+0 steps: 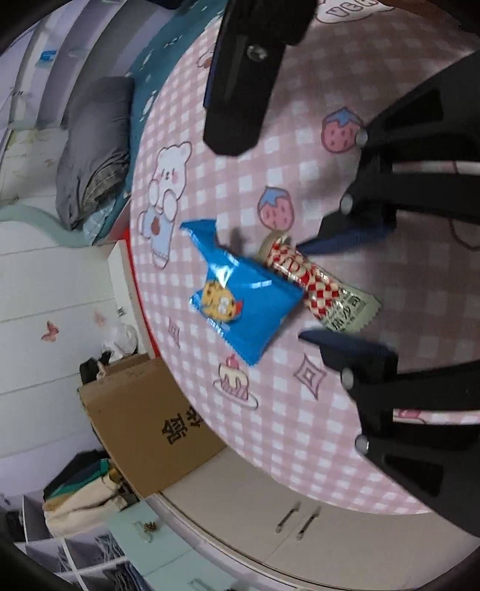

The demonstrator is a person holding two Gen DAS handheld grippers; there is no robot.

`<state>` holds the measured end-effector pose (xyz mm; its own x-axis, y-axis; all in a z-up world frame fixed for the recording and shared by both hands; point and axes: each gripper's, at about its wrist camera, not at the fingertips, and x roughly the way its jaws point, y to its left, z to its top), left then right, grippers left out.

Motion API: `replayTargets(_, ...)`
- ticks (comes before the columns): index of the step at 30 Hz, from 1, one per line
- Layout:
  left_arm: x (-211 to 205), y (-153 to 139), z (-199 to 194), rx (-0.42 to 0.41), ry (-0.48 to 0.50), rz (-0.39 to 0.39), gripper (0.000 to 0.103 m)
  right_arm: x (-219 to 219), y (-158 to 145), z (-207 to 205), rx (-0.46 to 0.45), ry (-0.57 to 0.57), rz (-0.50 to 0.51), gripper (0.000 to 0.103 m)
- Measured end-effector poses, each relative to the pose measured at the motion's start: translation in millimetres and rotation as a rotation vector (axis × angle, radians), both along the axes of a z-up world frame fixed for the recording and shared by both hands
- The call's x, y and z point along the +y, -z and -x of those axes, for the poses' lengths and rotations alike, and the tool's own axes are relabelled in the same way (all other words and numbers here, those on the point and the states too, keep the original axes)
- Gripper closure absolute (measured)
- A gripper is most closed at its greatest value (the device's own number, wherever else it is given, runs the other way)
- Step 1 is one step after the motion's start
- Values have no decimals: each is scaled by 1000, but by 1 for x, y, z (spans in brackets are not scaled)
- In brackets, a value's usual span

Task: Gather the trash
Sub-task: 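Grasp the red-white snack stick with the left tool while the right tool grasps the blue snack bag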

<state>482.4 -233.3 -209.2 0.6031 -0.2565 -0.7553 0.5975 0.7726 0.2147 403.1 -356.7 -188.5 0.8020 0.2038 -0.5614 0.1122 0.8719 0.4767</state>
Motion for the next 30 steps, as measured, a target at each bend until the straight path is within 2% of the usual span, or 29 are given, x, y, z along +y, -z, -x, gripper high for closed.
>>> replayTargets(3, 2, -1, 1, 11, -9, -15, 91, 1, 1, -3, -4, -1, -32, 41)
replayTargets(5, 9, -4, 4, 25, -18, 3, 93, 2, 2, -6, -2, -1, -54, 39)
replayTargets(7, 22, -8, 10, 65, -14, 36, 94, 5, 3, -9, 0, -11, -76, 39)
replayTargets(11, 49, -9, 24, 76, -41, 41, 95, 11, 7, -16, 11, -27, -123, 39)
replayTargets(17, 101, -17, 21, 65, -199, 118, 95, 24, 13, -37, 48, -40, -145, 39)
replayTargets(22, 138, -26, 12, 35, -344, 181, 95, 42, 12, -60, 75, -47, -50, 39)
replayTargets(28, 164, -30, 13, 33, -388, 210, 95, 71, 17, -84, 134, -90, 109, 39)
replayTargets(29, 167, -30, 14, 32, -393, 208, 95, 74, 18, -86, 139, -96, 130, 40)
replayTargets(30, 172, -31, 15, 35, -400, 212, 95, 78, 19, -88, 143, -95, 159, 48)
